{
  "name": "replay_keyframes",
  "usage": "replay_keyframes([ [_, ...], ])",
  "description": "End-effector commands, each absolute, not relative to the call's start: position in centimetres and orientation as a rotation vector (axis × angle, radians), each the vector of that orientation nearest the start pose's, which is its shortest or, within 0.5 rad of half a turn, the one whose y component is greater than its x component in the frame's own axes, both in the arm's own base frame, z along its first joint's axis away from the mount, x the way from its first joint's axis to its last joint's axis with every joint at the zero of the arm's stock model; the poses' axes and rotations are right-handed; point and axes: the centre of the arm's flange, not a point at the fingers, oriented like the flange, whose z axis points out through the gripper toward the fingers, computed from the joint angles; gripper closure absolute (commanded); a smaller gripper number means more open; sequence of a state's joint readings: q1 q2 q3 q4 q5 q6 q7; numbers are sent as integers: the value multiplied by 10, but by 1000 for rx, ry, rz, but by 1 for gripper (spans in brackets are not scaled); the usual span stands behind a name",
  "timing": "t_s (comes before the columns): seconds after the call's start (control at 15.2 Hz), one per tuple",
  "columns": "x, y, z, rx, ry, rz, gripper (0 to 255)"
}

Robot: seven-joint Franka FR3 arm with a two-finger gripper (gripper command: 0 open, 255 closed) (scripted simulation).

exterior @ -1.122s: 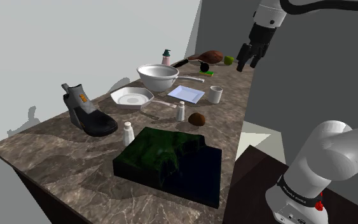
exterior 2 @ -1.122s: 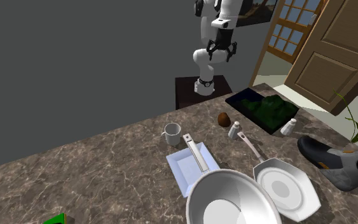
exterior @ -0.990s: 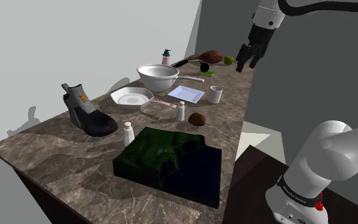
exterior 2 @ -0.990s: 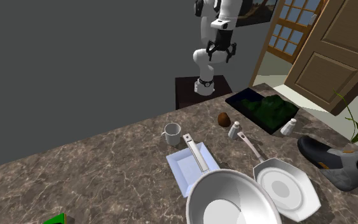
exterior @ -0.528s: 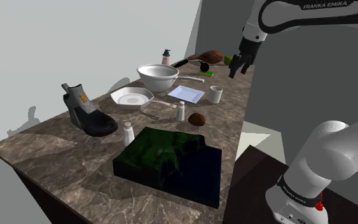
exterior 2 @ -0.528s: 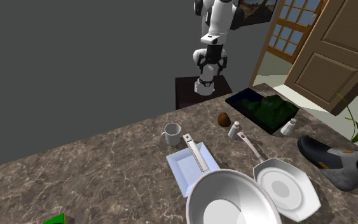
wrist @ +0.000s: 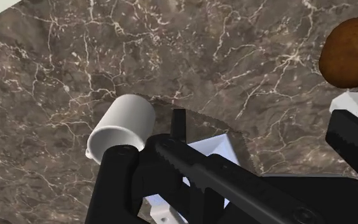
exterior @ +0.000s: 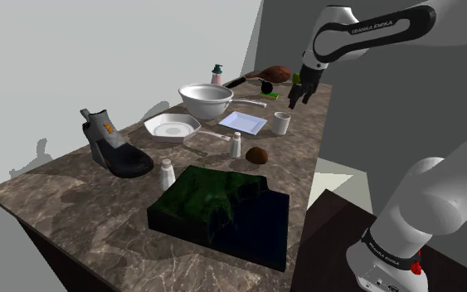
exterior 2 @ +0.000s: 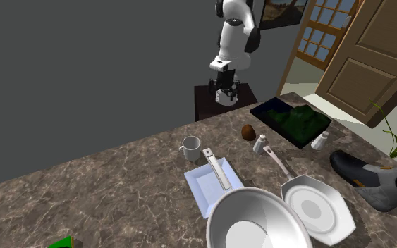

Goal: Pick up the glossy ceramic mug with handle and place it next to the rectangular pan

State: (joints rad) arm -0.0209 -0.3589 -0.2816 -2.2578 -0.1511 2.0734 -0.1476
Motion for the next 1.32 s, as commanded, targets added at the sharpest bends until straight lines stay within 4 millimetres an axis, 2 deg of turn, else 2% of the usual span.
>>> replay_keyframes([
  [0.0, 455, -170, 499, -3206, 118, -245, 0],
  [0.99, 576, -280, 386, -3204, 7, -247, 0],
  [1.25, 579, -281, 370, -3204, 6, -247, 0],
])
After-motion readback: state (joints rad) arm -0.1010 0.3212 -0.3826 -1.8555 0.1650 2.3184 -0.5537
